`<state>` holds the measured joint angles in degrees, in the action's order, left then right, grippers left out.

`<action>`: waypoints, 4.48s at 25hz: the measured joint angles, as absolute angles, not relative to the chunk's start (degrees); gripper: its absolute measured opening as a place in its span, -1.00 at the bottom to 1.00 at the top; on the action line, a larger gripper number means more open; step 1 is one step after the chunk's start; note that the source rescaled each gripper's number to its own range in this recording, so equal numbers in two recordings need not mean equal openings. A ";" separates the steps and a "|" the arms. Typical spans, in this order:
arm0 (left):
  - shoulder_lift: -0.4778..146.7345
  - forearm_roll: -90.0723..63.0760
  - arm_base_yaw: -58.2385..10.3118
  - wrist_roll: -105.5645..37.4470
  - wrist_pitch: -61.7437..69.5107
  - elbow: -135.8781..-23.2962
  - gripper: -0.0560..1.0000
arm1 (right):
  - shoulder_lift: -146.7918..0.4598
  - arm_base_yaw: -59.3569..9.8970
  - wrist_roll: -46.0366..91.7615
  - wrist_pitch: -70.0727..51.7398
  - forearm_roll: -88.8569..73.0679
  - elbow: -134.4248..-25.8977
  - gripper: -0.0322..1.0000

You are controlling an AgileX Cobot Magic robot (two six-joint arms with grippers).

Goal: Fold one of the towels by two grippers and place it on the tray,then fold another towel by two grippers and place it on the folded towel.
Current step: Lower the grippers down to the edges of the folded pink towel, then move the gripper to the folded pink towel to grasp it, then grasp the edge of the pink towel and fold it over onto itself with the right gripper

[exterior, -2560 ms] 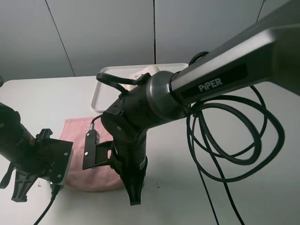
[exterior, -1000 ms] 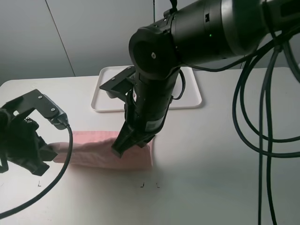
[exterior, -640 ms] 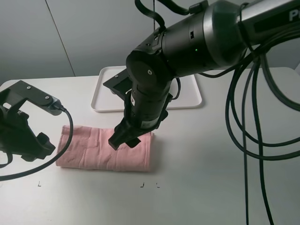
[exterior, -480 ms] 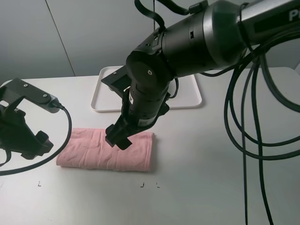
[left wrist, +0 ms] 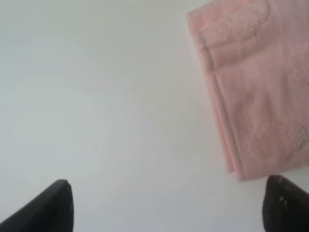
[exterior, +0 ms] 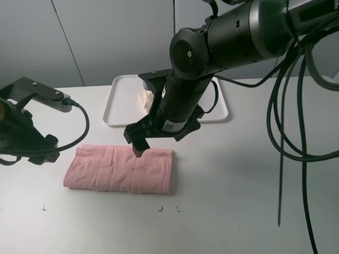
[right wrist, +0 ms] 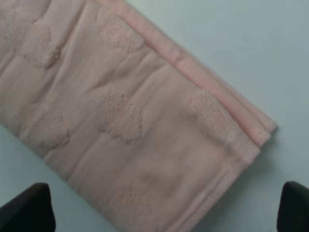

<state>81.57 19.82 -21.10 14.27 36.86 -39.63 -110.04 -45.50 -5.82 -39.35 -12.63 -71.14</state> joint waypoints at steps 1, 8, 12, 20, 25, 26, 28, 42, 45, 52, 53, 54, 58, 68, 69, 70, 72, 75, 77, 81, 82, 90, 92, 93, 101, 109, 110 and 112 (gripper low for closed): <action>83.16 18.78 -21.10 14.38 38.27 -41.04 1.00 | -110.04 -45.21 -5.03 -39.94 -13.27 -71.14 1.00; 96.13 11.68 -19.92 14.61 44.73 -49.74 1.00 | -110.04 -45.21 -1.84 -43.78 -15.79 -71.14 1.00; 101.01 7.35 -15.69 13.52 44.73 -51.48 1.00 | -110.04 -45.21 -0.96 -45.06 -15.79 -71.14 1.00; 102.61 6.26 -15.01 12.45 40.04 -51.73 1.00 | -110.04 -45.21 -0.85 -43.89 -15.79 -71.14 1.00; 106.50 6.60 -15.01 13.37 39.31 -52.44 1.00 | -110.04 -45.21 -0.85 -43.77 -15.79 -71.14 1.00; 107.11 6.64 -15.01 13.51 39.18 -52.42 1.00 | -110.04 -45.21 -0.85 -43.77 -15.79 -71.14 1.00; 108.28 6.64 -15.01 14.01 38.95 -52.68 1.00 | -110.04 -45.21 -0.85 -43.77 -15.79 -71.14 1.00; 110.43 6.74 -15.01 14.58 38.46 -53.33 1.00 | -112.83 -45.21 -2.64 -43.61 -16.01 -71.14 1.00; 110.43 6.74 -15.01 14.58 38.46 -53.33 1.00 | -114.75 -45.21 -3.30 -43.16 -16.01 -71.14 1.00; 110.43 6.74 -15.01 14.58 38.81 -53.33 1.00 | -117.50 -44.18 -6.19 -40.75 -17.24 -71.14 1.00; 110.43 6.74 -15.01 14.58 38.90 -53.33 1.00 | -117.70 -43.98 -6.80 -40.60 -17.33 -71.14 1.00; 110.43 6.74 -15.01 14.68 38.90 -53.33 1.00 | -118.07 -43.84 -7.22 -40.37 -17.33 -71.14 1.00; 110.43 6.74 -15.01 14.68 38.90 -53.33 1.00 | -119.37 -43.58 -8.81 -39.64 -17.33 -71.14 1.00; 110.53 6.62 -15.01 14.65 38.90 -53.33 1.00 | -121.22 -43.58 -12.60 -36.89 -17.32 -71.14 1.00; 110.52 6.62 -15.01 14.18 38.90 -53.33 1.00 | -121.22 -43.58 -12.60 -36.75 -17.32 -71.14 1.00; 110.52 6.62 -15.01 14.06 38.90 -53.33 1.00 | -121.22 -43.58 -12.60 -36.75 -17.32 -71.14 1.00; 110.52 6.51 -14.92 13.83 38.90 -53.33 1.00 | -121.22 -43.58 -12.75 -36.75 -17.32 -71.14 1.00; 110.52 6.51 -14.92 13.71 38.90 -53.33 1.00 | -121.22 -43.58 -12.75 -36.63 -17.32 -71.14 1.00; 110.52 6.51 -14.92 13.71 38.90 -53.33 1.00 | -121.22 -43.58 -12.75 -36.41 -17.32 -71.14 1.00; 110.52 6.51 -14.92 13.71 38.90 -53.33 1.00 | -121.26 -44.49 -12.85 -35.53 -17.32 -71.14 1.00; 110.52 6.51 -14.92 13.71 38.90 -53.38 1.00 | -121.26 -44.64 -12.99 -35.35 -17.32 -71.14 1.00; 110.52 6.51 -14.92 13.61 38.90 -53.38 1.00 | -122.78 -44.86 -13.08 -35.08 -17.51 -71.36 0.01; 110.52 6.51 -14.92 13.61 38.90 -53.38 1.00 | -123.06 -44.86 -13.11 -35.19 -17.76 -71.36 -0.34; 110.52 6.41 -14.92 13.61 38.90 -53.38 1.00 | -123.17 -44.86 -12.81 -35.19 -18.19 -71.36 -0.52; 110.52 6.41 -14.92 13.29 38.90 -53.38 1.00 | -123.42 -45.08 -10.65 -34.99 -19.00 -71.46 -0.85; 110.52 6.41 -14.92 13.16 38.90 -53.38 1.00 | -120.57 -45.08 -7.57 -36.01 -21.64 -71.22 -0.85; 110.52 6.41 -14.92 13.16 38.90 -53.38 1.00 | -119.66 -45.08 -6.79 -36.01 -22.32 -71.12 -0.85; 110.52 6.41 -14.92 13.16 38.90 -53.38 1.00 | -118.06 -45.08 -5.33 -35.66 -24.51 -71.12 -0.85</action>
<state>110.52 6.41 -14.92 13.16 38.90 -53.38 -118.06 -45.08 -5.33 -35.66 -24.51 -71.12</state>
